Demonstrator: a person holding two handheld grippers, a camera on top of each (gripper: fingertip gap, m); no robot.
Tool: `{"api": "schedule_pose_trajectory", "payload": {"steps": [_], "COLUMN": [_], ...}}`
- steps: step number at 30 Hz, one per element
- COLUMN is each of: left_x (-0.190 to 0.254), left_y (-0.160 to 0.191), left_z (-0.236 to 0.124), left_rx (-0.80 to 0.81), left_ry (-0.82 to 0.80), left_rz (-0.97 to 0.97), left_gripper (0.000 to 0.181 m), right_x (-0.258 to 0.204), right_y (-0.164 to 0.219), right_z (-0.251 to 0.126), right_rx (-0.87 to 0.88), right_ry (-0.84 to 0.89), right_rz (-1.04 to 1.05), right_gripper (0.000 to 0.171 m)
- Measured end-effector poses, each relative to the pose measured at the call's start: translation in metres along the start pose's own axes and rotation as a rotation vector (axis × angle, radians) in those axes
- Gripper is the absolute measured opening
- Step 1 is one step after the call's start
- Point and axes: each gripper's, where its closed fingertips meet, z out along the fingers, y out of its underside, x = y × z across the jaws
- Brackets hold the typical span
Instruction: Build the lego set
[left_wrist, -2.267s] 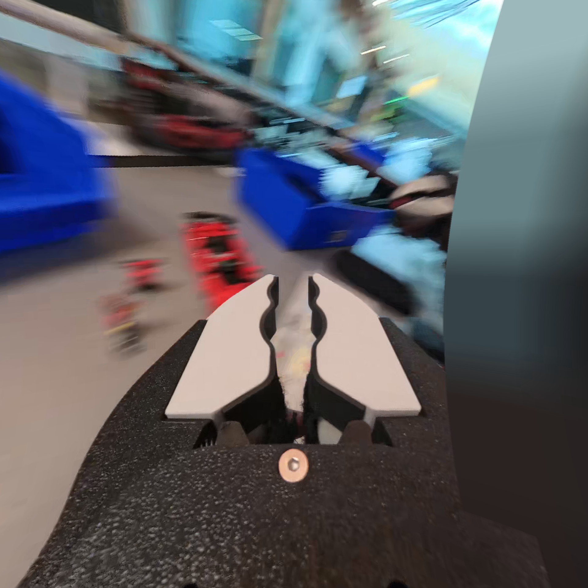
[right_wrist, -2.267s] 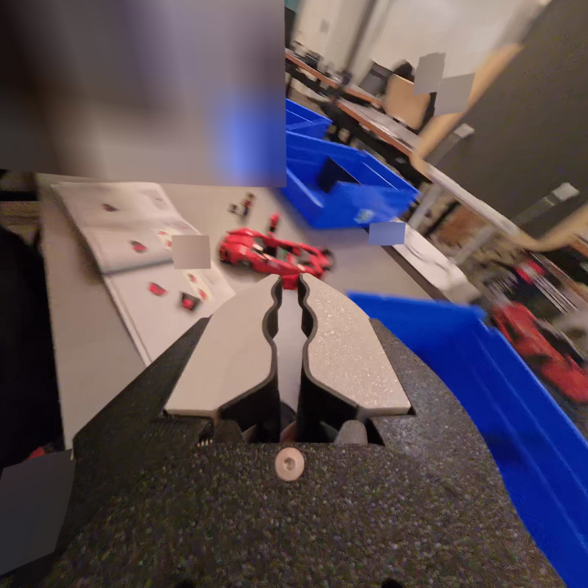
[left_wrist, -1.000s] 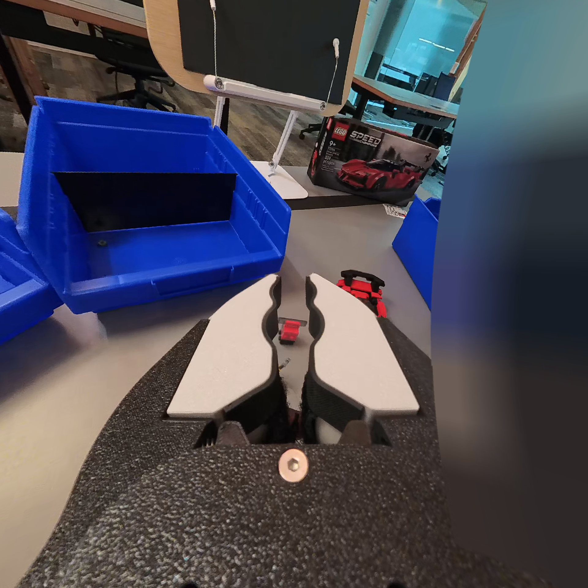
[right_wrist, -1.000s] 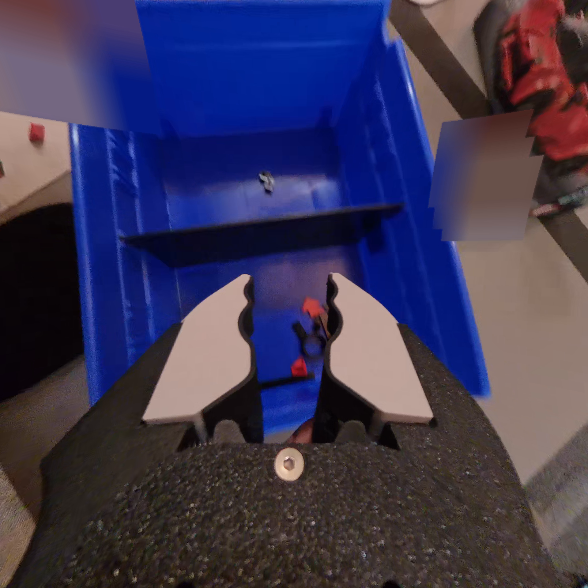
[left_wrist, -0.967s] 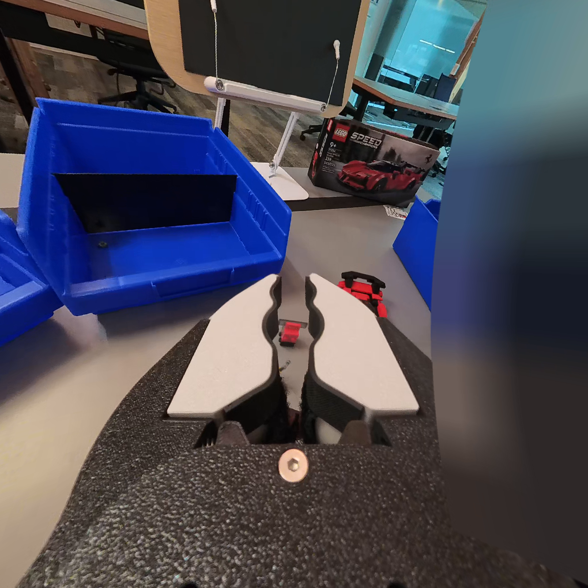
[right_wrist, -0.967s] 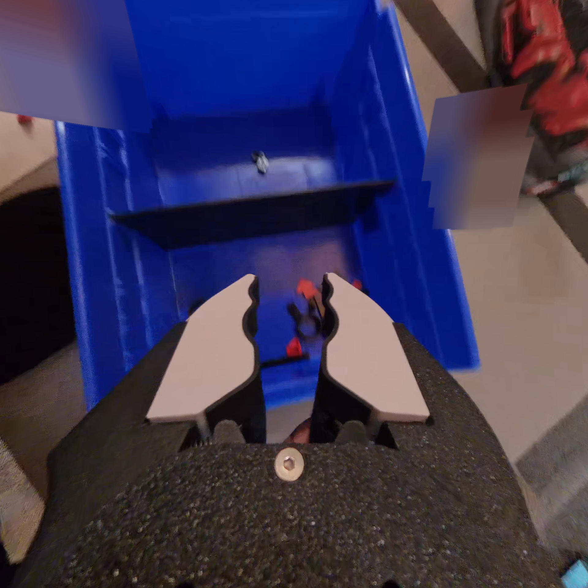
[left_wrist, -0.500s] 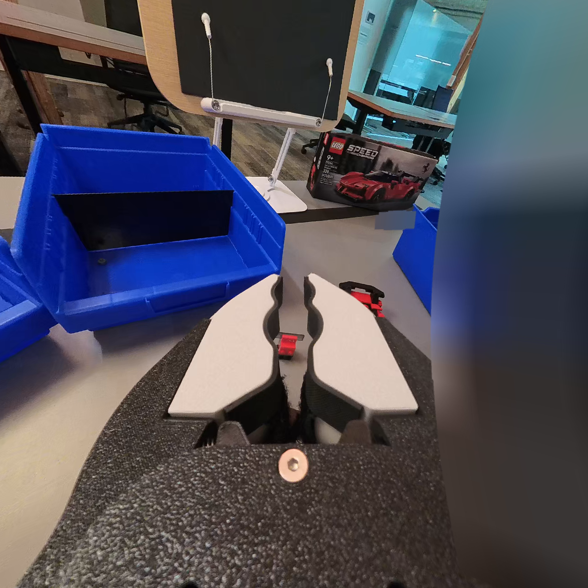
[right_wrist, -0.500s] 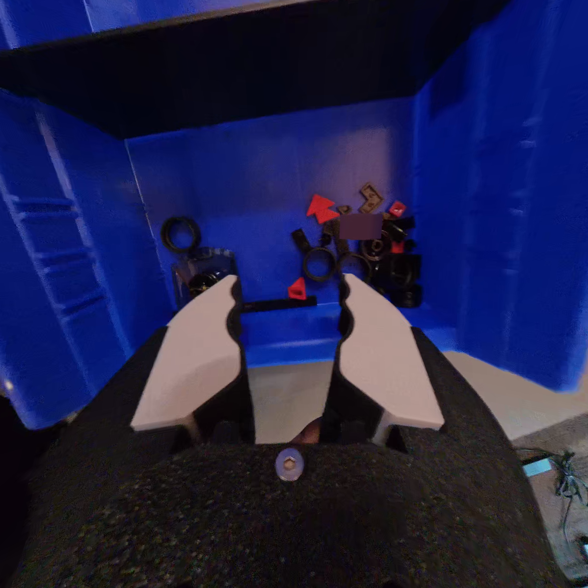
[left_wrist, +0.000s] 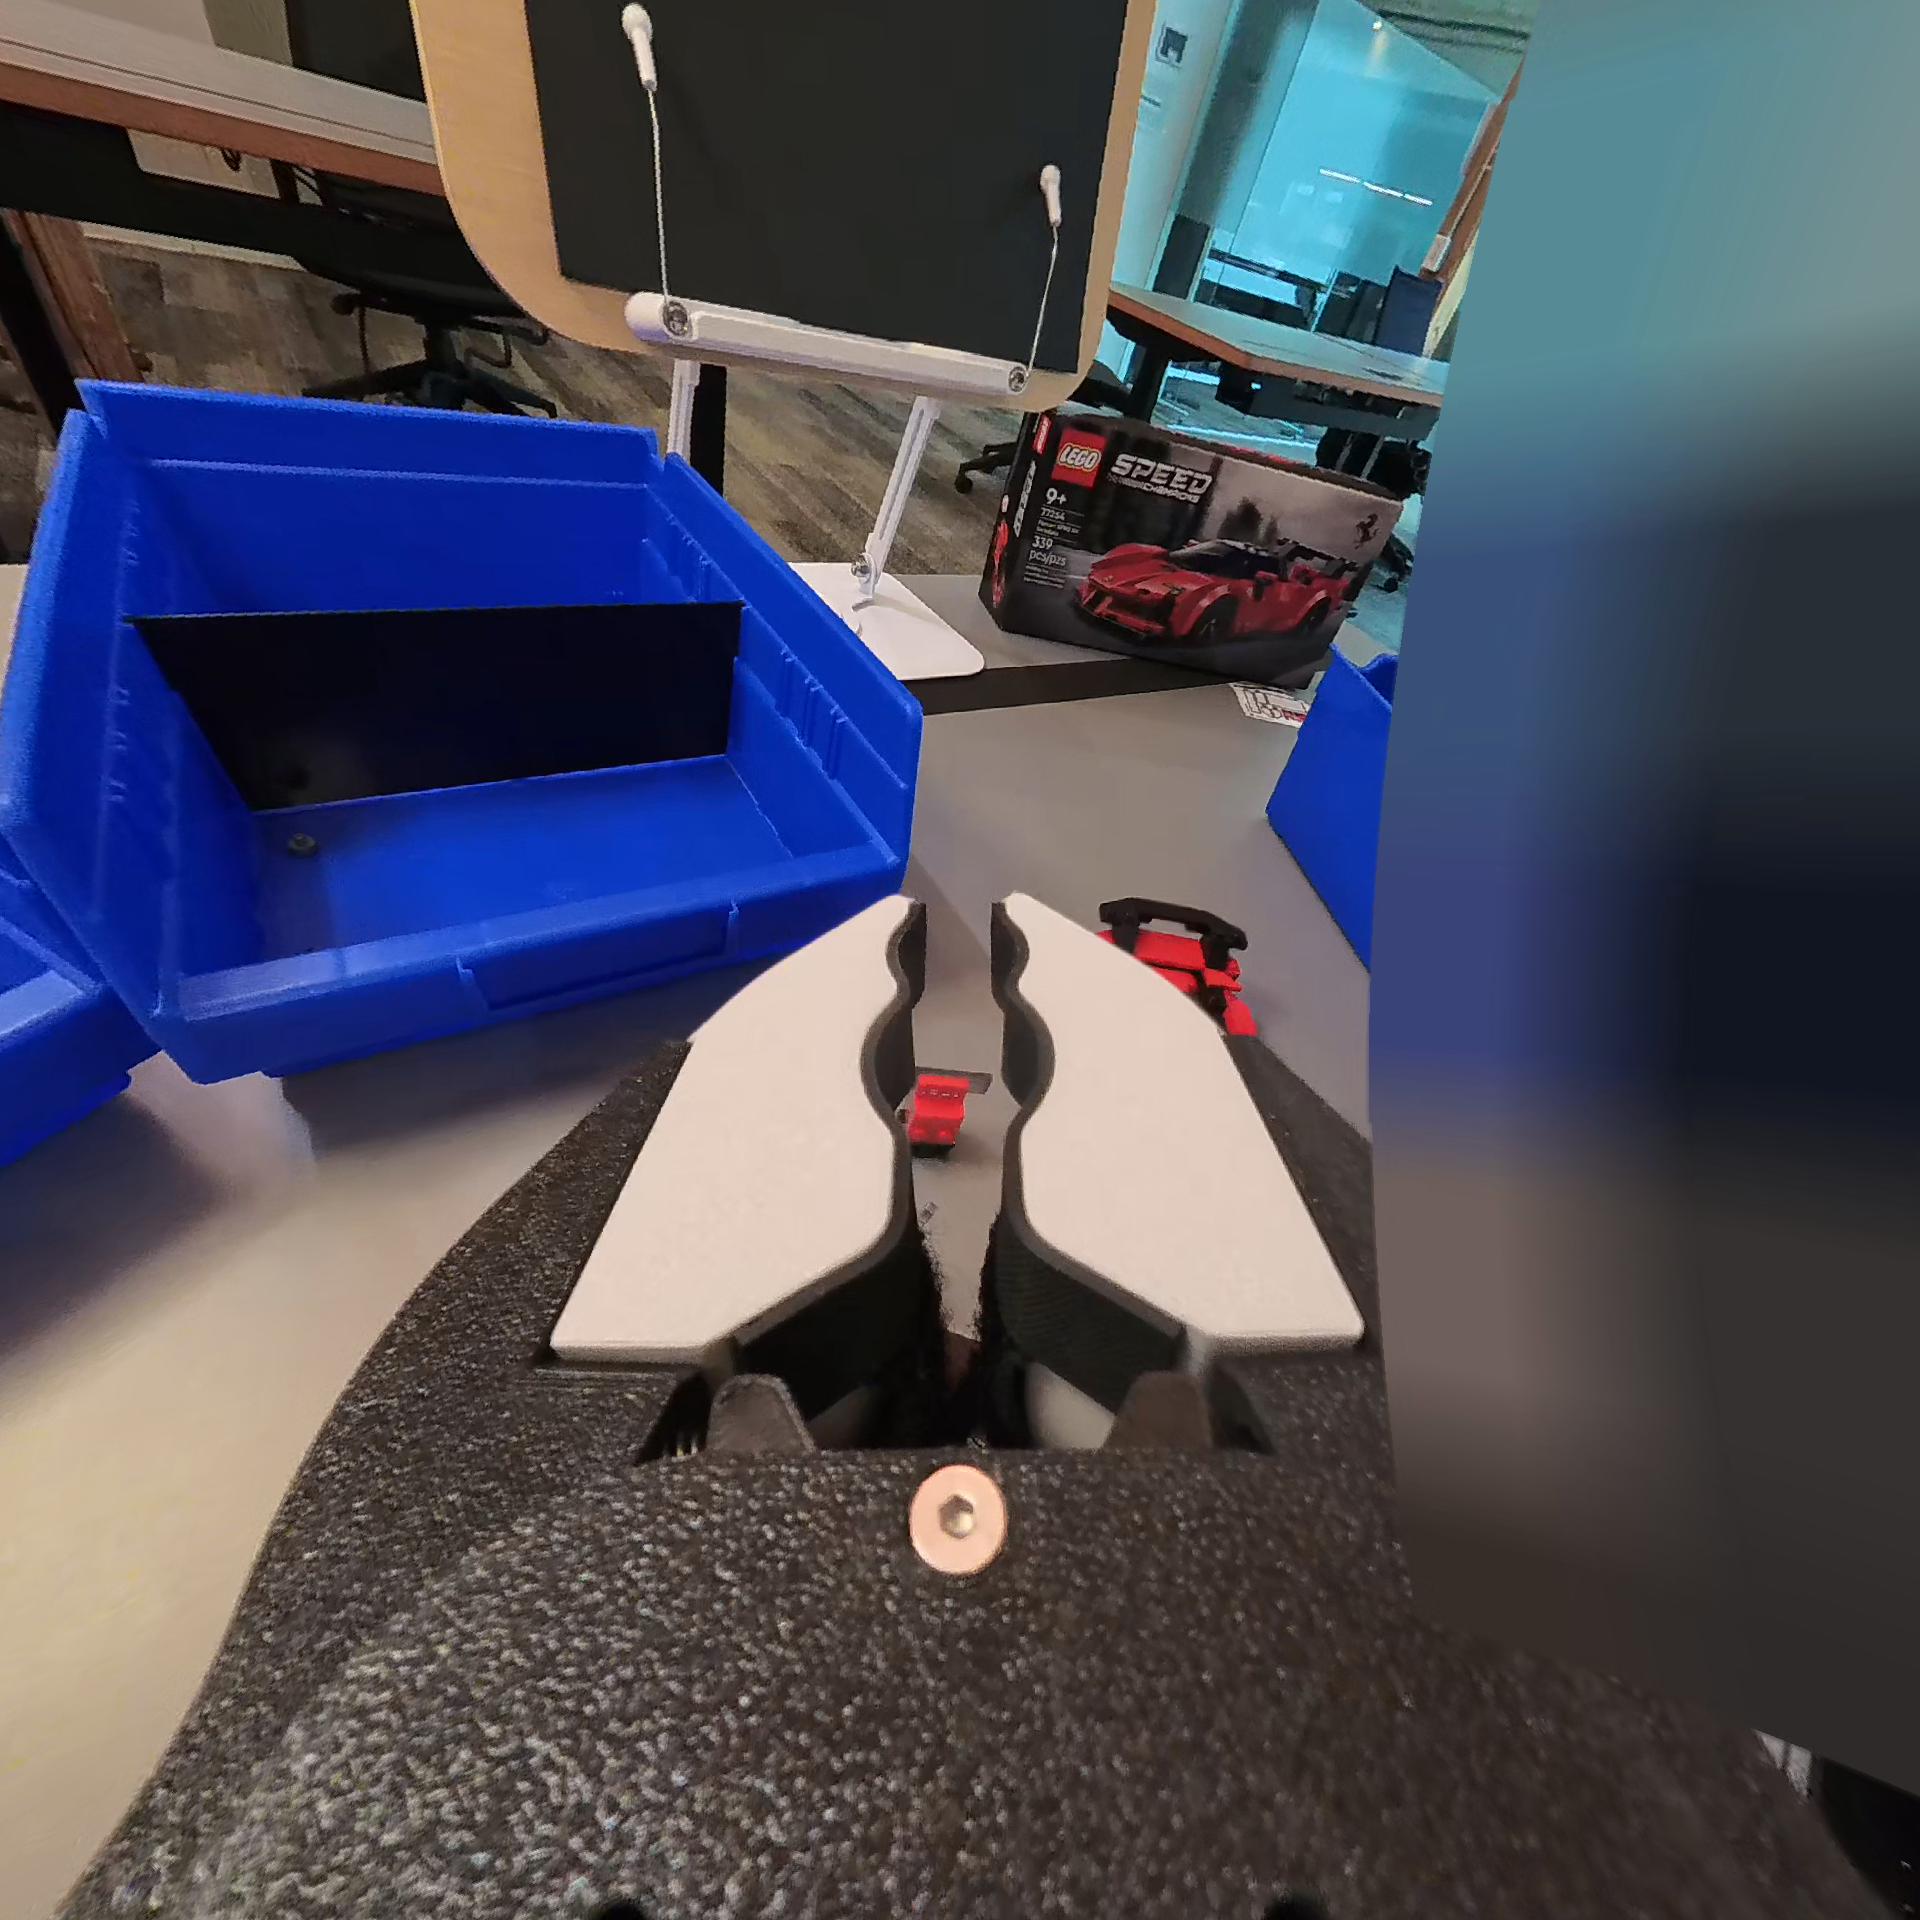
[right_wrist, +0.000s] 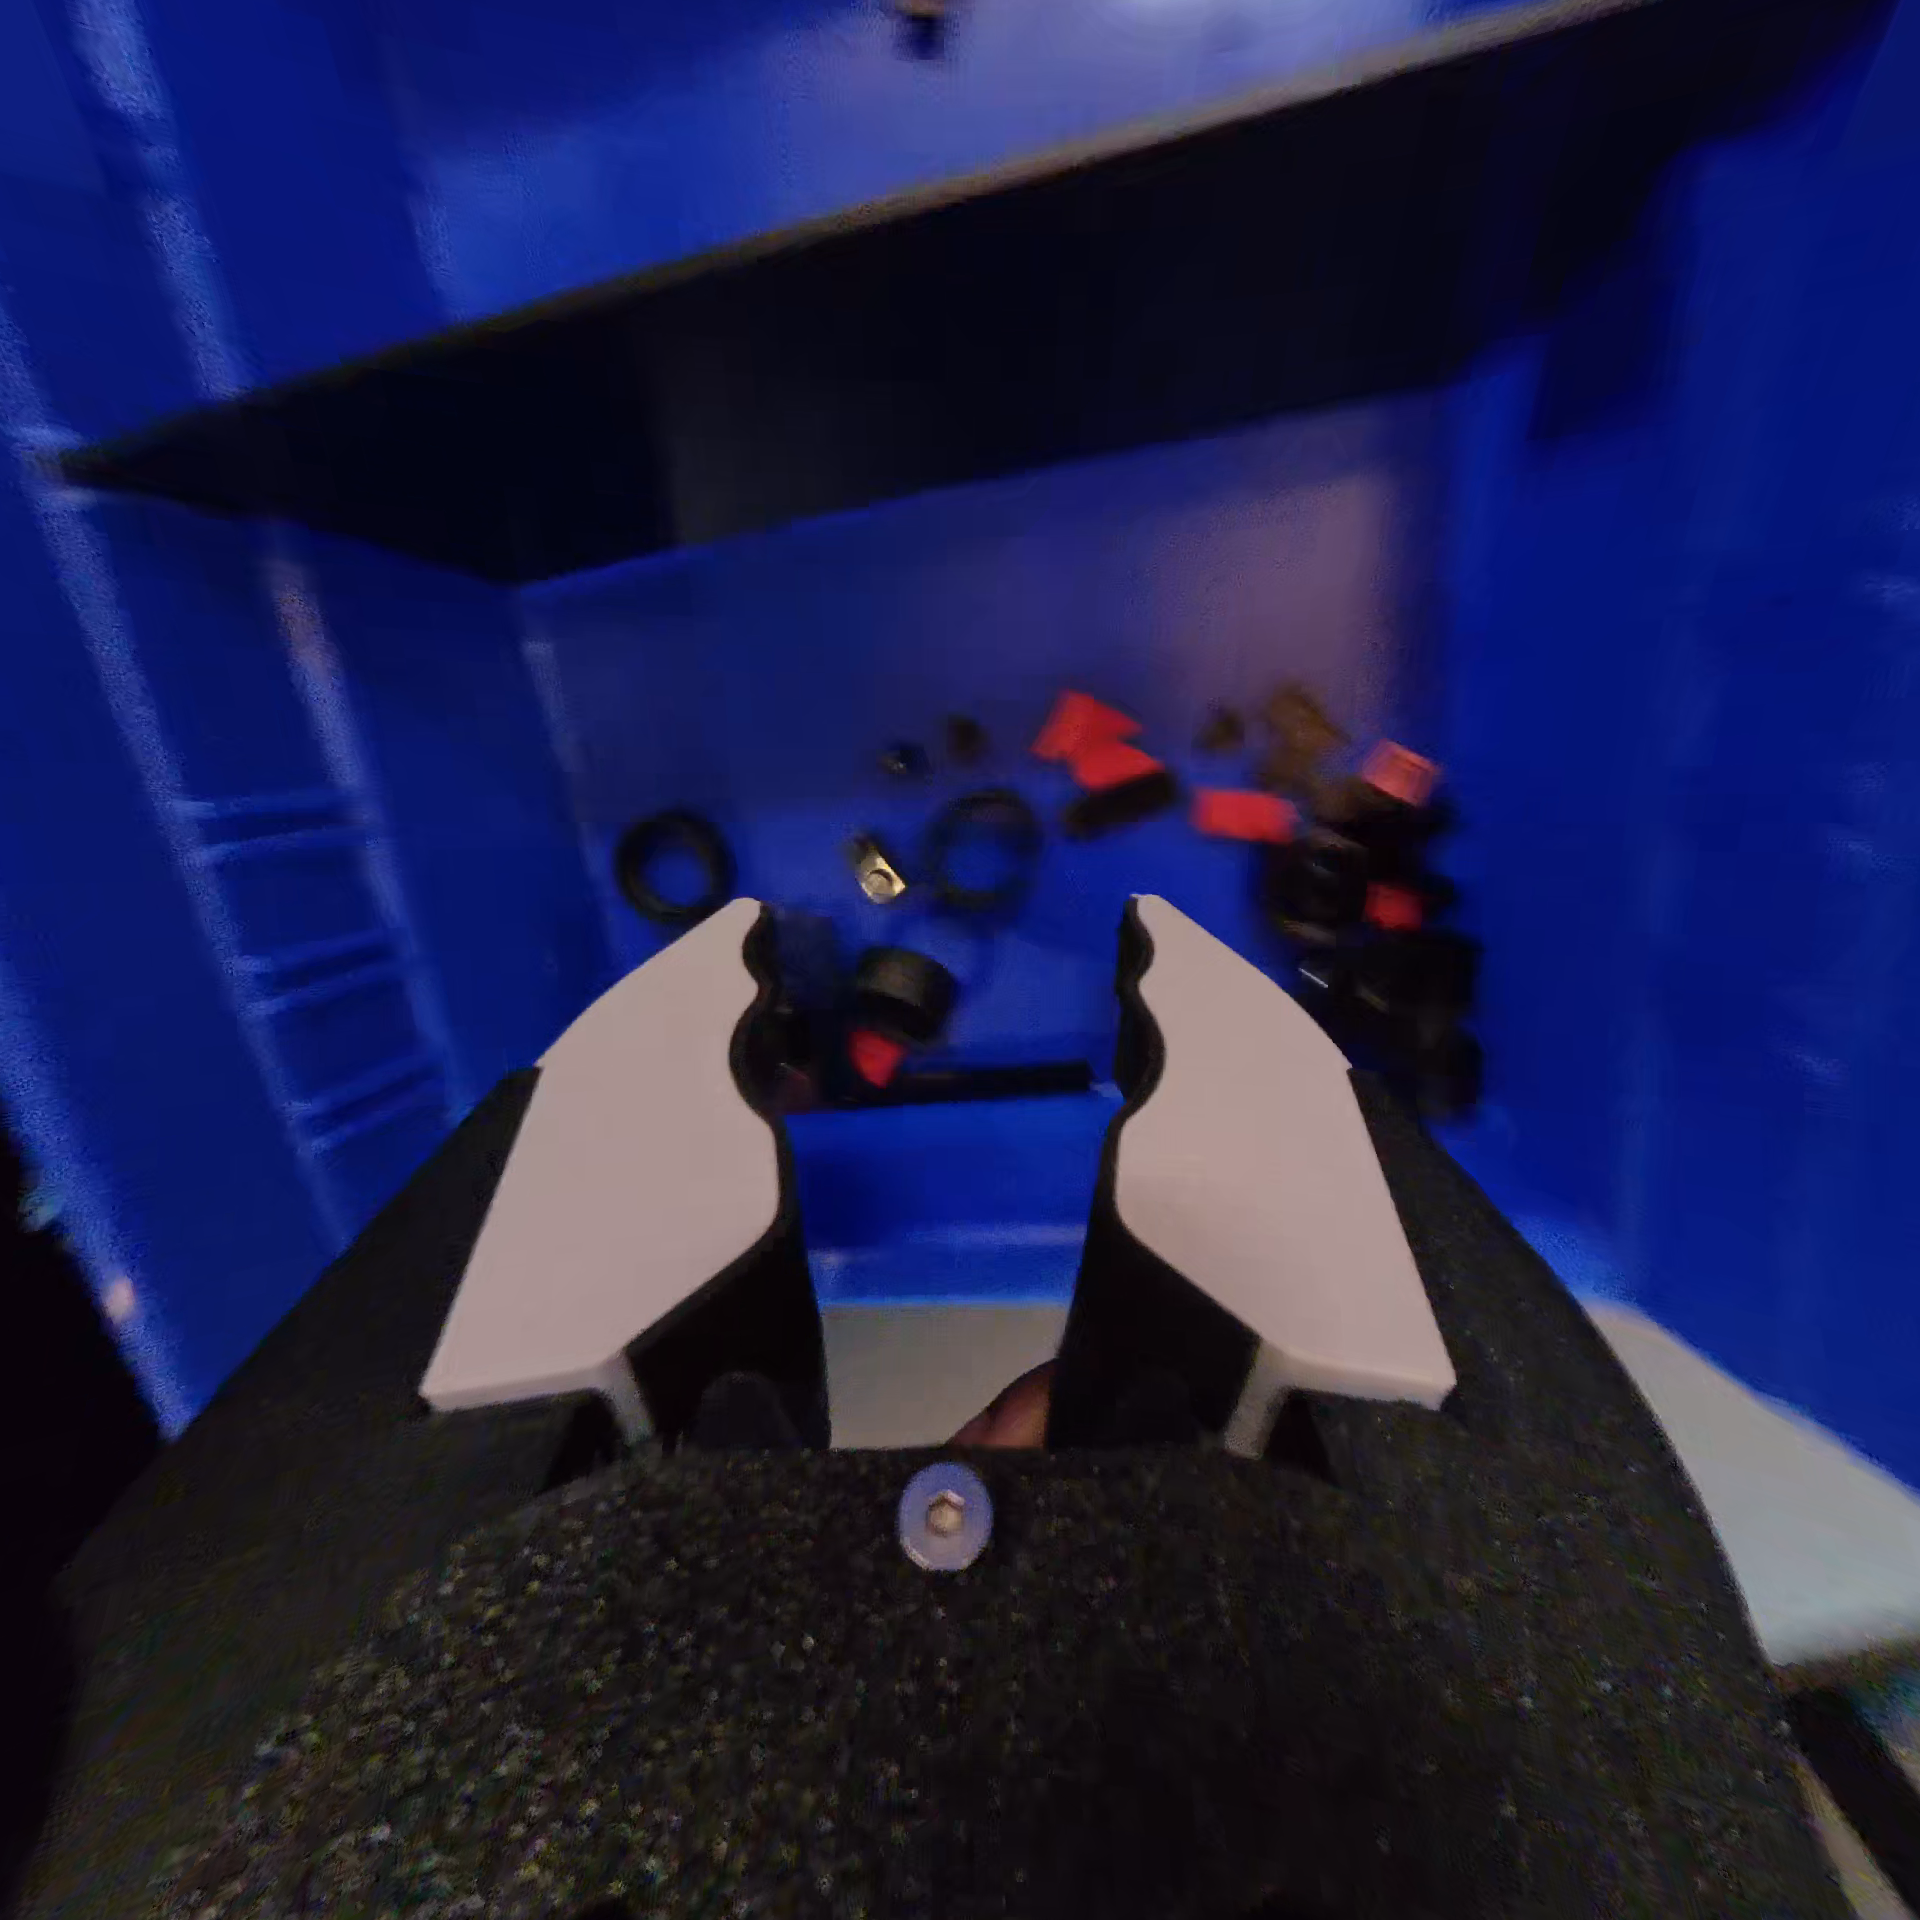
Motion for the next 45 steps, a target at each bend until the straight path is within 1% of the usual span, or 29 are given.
{"api": "schedule_pose_trajectory", "payload": {"steps": [2, 3, 6, 8, 9, 10, 11, 12, 13, 14, 15, 17, 19, 21, 25, 27, 29, 30, 31, 32, 33, 34, 35, 36, 38, 39, 40, 43, 45], "left_x": [-0.001, -0.001, -0.001, -0.001, 0.0, 0.0, 0.0, -0.001, -0.002, -0.004, -0.005, -0.008, -0.009, -0.008, -0.005, -0.005, -0.005, -0.006, -0.006, -0.007, -0.008, -0.009, -0.01, -0.011, -0.013, -0.014, -0.014, -0.013, -0.011], "left_y": [0.001, 0.002, 0.005, 0.006, 0.007, 0.006, 0.006, 0.005, 0.004, 0.003, 0.003, 0.002, 0.003, 0.005, 0.007, 0.006, 0.004, 0.003, 0.003, 0.002, 0.002, 0.002, 0.003, 0.003, 0.004, 0.004, 0.004, 0.005, 0.005], "left_z": [0.0, 0.001, 0.003, 0.003, 0.003, 0.003, 0.001, 0.0, -0.002, -0.004, -0.005, -0.008, -0.008, -0.007, -0.004, -0.006, -0.008, -0.01, -0.012, -0.013, -0.014, -0.015, -0.016, -0.017, -0.018, -0.018, -0.018, -0.016, -0.015], "left_rx": [0.002, 0.003, 0.005, 0.003, 0.002, 0.002, 0.002, 0.003, 0.005, 0.008, 0.013, 0.022, 0.026, 0.027, 0.019, 0.017, 0.021, 0.025, 0.028, 0.032, 0.035, 0.037, 0.038, 0.038, 0.039, 0.04, 0.043, 0.046, 0.045], "left_ry": [0.001, 0.003, 0.014, 0.02, 0.022, 0.023, 0.022, 0.019, 0.013, 0.007, 0.002, -0.008, -0.005, 0.008, 0.021, 0.021, 0.016, 0.013, 0.01, 0.007, 0.004, 0.002, 0.0, -0.002, -0.005, -0.004, -0.001, 0.014, 0.021], "left_rz": [-0.001, -0.005, -0.02, -0.024, -0.023, -0.021, -0.019, -0.016, -0.014, -0.012, -0.011, -0.012, -0.024, -0.034, -0.03, -0.021, -0.016, -0.015, -0.015, -0.016, -0.017, -0.018, -0.02, -0.021, -0.023, -0.025, -0.028, -0.037, -0.035], "left_gripper": [0.011, 0.011, 0.011, 0.011, 0.011, 0.011, 0.011, 0.011, 0.011, 0.011, 0.011, 0.011, 0.011, 0.011, 0.011, 0.011, 0.011, 0.011, 0.011, 0.011, 0.011, 0.011, 0.011, 0.011, 0.011, 0.011, 0.01, 0.01, 0.01], "right_x": [0.034, 0.042, 0.046, 0.05, 0.048, 0.039, 0.028, 0.014, 0.004, 0.004, 0.01, 0.03, 0.037, 0.033, 0.02, 0.022, 0.018, 0.017, 0.017, 0.013, 0.008, -0.001, -0.008, -0.007, 0.009, 0.019, 0.023, 0.024, 0.02], "right_y": [0.013, 0.017, 0.014, 0.022, 0.024, 0.024, 0.018, 0.006, -0.006, -0.013, -0.013, 0.002, 0.013, 0.013, 0.006, 0.003, 0.001, 0.003, 0.004, 0.006, 0.005, 0.001, -0.005, -0.009, -0.005, 0.003, 0.01, 0.024, 0.033], "right_z": [-0.012, -0.015, -0.007, 0.002, 0.008, 0.015, 0.019, 0.019, 0.014, 0.006, -0.002, -0.017, -0.021, -0.014, 0.006, 0.015, 0.024, 0.029, 0.029, 0.028, 0.026, 0.022, 0.017, 0.01, -0.004, -0.008, -0.01, -0.003, 0.003], "right_rx": [-0.054, -0.078, -0.107, -0.208, -0.24, -0.252, -0.218, -0.136, -0.051, 0.004, 0.025, -0.021, -0.058, -0.073, -0.15, -0.195, -0.234, -0.265, -0.289, -0.304, -0.296, -0.259, -0.2, -0.149, -0.114, -0.128, -0.153, -0.214, -0.281], "right_ry": [0.212, 0.259, 0.277, 0.303, 0.282, 0.208, 0.133, 0.046, -0.001, 0.007, 0.058, 0.199, 0.234, 0.195, 0.112, 0.088, 0.03, 0.008, 0.018, -0.005, -0.034, -0.086, -0.125, -0.115, 0.008, 0.071, 0.096, 0.108, 0.104], "right_rz": [0.049, 0.056, 0.055, 0.02, 0.015, 0.012, -0.012, -0.042, -0.045, -0.029, -0.009, 0.029, 0.069, 0.076, -0.02, -0.046, -0.049, -0.052, -0.078, -0.092, -0.104, -0.104, -0.085, -0.069, -0.016, 0.023, 0.052, 0.084, 0.079], "right_gripper": [0.07, 0.074, 0.084, 0.091, 0.084, 0.069, 0.054, 0.052, 0.052, 0.055, 0.058, 0.067, 0.08, 0.094, 0.12, 0.132, 0.136, 0.141, 0.14, 0.144, 0.138, 0.122, 0.113, 0.105, 0.104, 0.106, 0.111, 0.121, 0.122]}}
